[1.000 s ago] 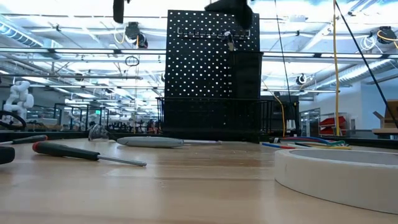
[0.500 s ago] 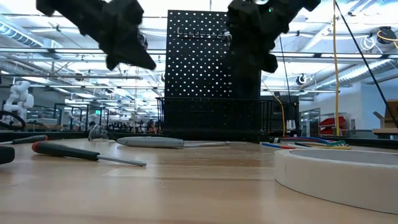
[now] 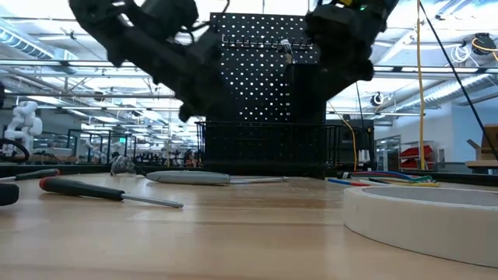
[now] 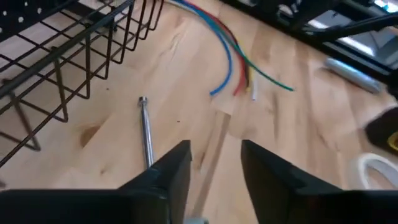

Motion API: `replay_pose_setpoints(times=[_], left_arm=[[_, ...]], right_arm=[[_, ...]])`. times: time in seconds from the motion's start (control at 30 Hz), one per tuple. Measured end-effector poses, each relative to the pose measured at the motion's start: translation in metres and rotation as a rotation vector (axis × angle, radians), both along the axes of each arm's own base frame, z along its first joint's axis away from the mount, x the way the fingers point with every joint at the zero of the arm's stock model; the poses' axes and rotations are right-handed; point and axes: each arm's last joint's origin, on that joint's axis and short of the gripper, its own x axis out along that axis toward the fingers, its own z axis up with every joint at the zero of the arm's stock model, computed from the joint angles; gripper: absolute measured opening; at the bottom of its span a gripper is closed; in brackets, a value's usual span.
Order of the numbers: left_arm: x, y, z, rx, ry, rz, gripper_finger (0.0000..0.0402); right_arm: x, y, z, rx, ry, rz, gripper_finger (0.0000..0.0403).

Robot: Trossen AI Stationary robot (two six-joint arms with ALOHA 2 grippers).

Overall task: Hang tools onto peg board
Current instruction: Put the magnetic telescoping into the black bin on the pegboard

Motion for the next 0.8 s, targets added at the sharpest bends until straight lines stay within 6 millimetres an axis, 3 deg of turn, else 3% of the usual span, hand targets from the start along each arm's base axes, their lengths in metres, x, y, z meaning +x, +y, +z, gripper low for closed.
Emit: replay_pose_setpoints(times=[0.13,0.33,0.57,0.8], left_arm=[[0.024,0.0,-0.012,0.064,0.035,0.012,0.0174],[0.048,-0.003,-0.028,0.119,0.081,0.084,0.0177],[0.055,-0.002,-0.051,0.109,0.146,0.116,0.0177],[0.057,-0.002,-0.075,0.105,0.213,0.142,0.0177]], right_arm=[[-0.009,0.003,0.002,-0.006,0.055,0.009,0.0199],[-0.021,0.009,0.004,-0.027,0.112,0.035,0.0199],[-0.028,0.009,0.004,-0.067,0.133,0.044,0.0199],[-0.043,0.008,-0.023,-0.045,0.121,0.013,0.0199]])
